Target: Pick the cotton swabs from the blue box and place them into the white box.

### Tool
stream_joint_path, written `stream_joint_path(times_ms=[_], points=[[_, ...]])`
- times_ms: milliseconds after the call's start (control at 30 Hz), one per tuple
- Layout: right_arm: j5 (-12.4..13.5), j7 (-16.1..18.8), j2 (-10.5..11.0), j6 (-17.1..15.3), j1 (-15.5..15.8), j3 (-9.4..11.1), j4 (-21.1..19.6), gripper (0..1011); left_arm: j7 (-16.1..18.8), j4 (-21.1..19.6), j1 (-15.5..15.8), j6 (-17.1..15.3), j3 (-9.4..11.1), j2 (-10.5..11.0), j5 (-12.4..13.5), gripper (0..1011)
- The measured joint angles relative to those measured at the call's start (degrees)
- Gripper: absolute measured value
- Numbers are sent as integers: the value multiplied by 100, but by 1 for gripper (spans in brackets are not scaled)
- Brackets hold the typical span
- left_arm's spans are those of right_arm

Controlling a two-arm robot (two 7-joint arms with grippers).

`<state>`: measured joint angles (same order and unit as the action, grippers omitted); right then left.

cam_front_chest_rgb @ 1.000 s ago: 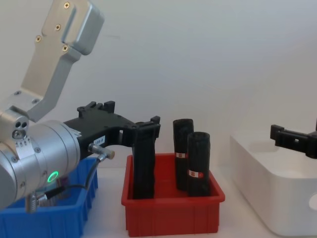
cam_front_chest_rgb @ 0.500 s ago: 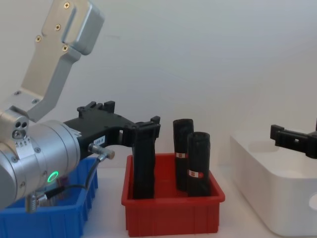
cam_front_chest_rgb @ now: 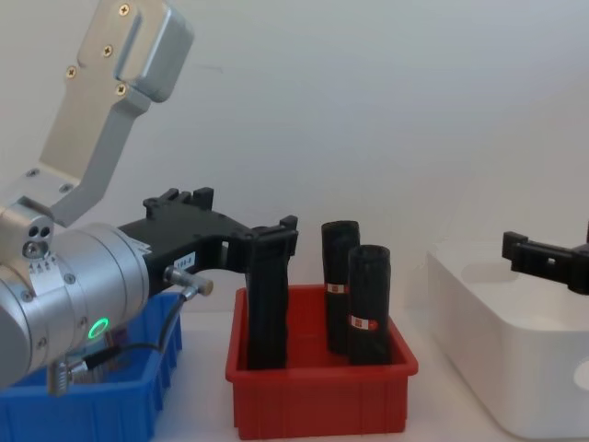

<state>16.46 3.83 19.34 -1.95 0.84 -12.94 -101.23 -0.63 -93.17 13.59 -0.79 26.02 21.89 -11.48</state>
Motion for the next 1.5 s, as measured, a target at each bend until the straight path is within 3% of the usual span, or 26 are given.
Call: stream_joint_path(times_ms=[733, 1500], points=[[0, 0, 0, 0, 0, 0, 0, 1001, -27, 42, 18, -5, -33, 1, -46, 999], [0, 0, 0, 0, 0, 0, 0, 1001, -150, 782, 374, -445, -504, 92, -644, 1000]])
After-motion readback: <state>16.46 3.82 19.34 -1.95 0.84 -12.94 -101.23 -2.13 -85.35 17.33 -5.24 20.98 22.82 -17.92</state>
